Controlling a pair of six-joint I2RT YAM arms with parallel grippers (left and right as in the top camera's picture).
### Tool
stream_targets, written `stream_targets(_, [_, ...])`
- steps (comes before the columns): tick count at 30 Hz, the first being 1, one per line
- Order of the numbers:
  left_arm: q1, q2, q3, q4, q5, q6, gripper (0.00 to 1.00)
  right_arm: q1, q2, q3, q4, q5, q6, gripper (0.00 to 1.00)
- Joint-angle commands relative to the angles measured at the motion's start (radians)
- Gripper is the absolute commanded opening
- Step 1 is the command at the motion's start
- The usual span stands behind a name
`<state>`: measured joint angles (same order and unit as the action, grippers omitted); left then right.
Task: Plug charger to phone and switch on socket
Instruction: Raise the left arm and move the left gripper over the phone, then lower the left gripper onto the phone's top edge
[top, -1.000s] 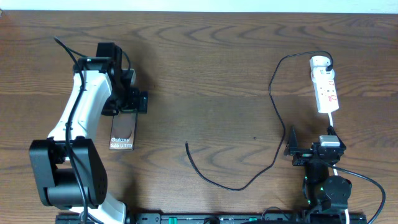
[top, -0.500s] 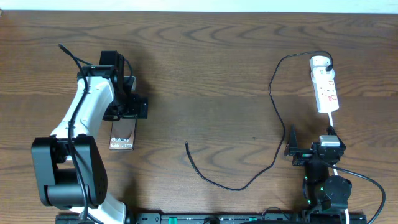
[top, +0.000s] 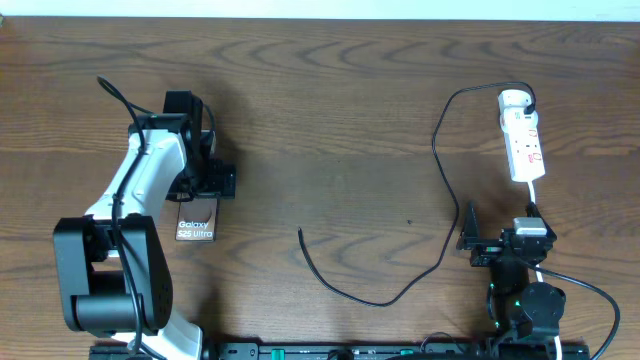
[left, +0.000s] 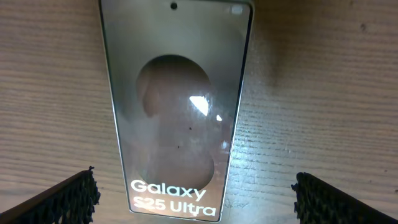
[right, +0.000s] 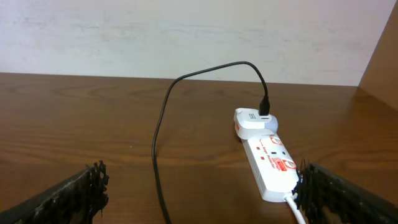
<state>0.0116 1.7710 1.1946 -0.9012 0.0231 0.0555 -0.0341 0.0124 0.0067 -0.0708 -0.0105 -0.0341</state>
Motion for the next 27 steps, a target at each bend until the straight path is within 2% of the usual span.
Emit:
stream_targets(1, [0.006, -0.002, -0.013, 0.011, -0.011, -0.003, 0.98, 0.0, -0.004, -0.001, -0.004, 0.005, -0.008, 0.99])
stream_targets(5, [0.027, -0.002, -0.013, 0.022, 0.062, 0.051, 0.98, 0.0, -0.004, -0.001, -0.004, 0.005, -0.008, 0.99])
stream_targets(14, [0.157, -0.002, -0.013, 0.023, 0.173, 0.084, 0.98, 0.0, -0.004, -0.001, -0.004, 0.005, -0.008, 0.99])
stream_targets(27, [0.123, -0.002, -0.031, 0.037, 0.116, 0.09, 0.98, 0.0, -0.004, -0.001, -0.005, 0.005, -0.008, 0.99])
